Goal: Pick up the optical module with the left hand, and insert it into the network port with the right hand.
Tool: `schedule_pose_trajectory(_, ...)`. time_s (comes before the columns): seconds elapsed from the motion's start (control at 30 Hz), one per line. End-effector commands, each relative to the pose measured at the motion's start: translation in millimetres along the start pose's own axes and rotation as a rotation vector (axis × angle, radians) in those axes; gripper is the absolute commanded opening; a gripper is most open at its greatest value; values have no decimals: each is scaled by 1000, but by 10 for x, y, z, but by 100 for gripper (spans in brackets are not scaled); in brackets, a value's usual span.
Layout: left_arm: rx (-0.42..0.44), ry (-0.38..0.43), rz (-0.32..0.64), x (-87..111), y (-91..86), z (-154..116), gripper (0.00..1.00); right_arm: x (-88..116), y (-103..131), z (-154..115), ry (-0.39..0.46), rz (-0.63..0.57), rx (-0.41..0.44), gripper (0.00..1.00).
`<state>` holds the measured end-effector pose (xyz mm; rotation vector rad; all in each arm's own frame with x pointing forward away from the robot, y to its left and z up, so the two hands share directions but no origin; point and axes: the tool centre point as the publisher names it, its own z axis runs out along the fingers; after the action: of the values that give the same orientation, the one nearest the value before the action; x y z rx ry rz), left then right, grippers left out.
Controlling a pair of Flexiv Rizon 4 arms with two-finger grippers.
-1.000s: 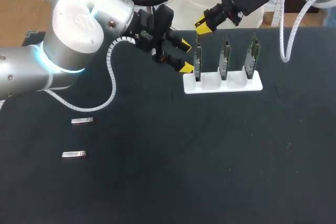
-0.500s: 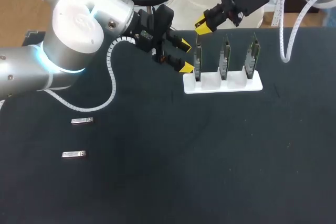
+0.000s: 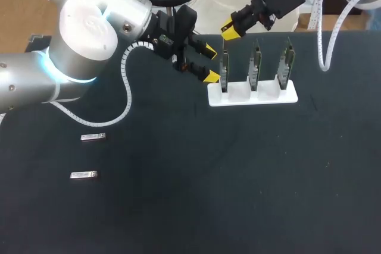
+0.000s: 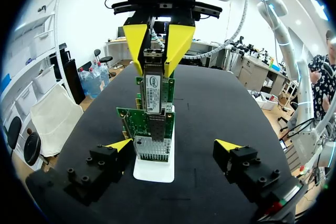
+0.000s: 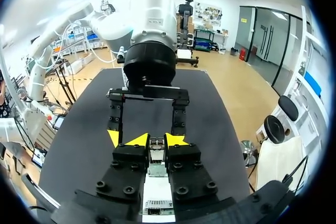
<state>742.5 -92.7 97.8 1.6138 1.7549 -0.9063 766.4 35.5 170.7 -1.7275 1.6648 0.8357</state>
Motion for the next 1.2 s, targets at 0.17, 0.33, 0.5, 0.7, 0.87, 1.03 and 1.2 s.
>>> schedule_pose_trajectory(0.17, 3, 5, -1, -9, 16, 6, 100, -31, 41, -38, 0, -22, 16, 0)
schedule_pose_trajectory(0.33, 3, 5, -1, -9, 16, 6, 100, -24, 33, -29, 12, -25, 19, 0)
schedule_pose_trajectory(0.5, 3, 5, -1, -9, 16, 6, 100, -3, 34, -15, 20, -23, 17, 0)
schedule_pose_trajectory(0.7, 3, 5, -1, -9, 16, 6, 100, 36, 15, -7, 27, -13, 15, 0)
schedule_pose_trajectory(0.87, 3, 5, -1, -9, 16, 6, 100, 41, 16, -5, 28, -12, 14, 0)
schedule_pose_trajectory(1.03, 3, 5, -1, -9, 16, 6, 100, 26, 8, -7, 23, -14, 18, 0)
schedule_pose_trajectory(1.2, 3, 5, -1, -9, 16, 6, 100, -6, 15, -20, 19, -24, 20, 0)
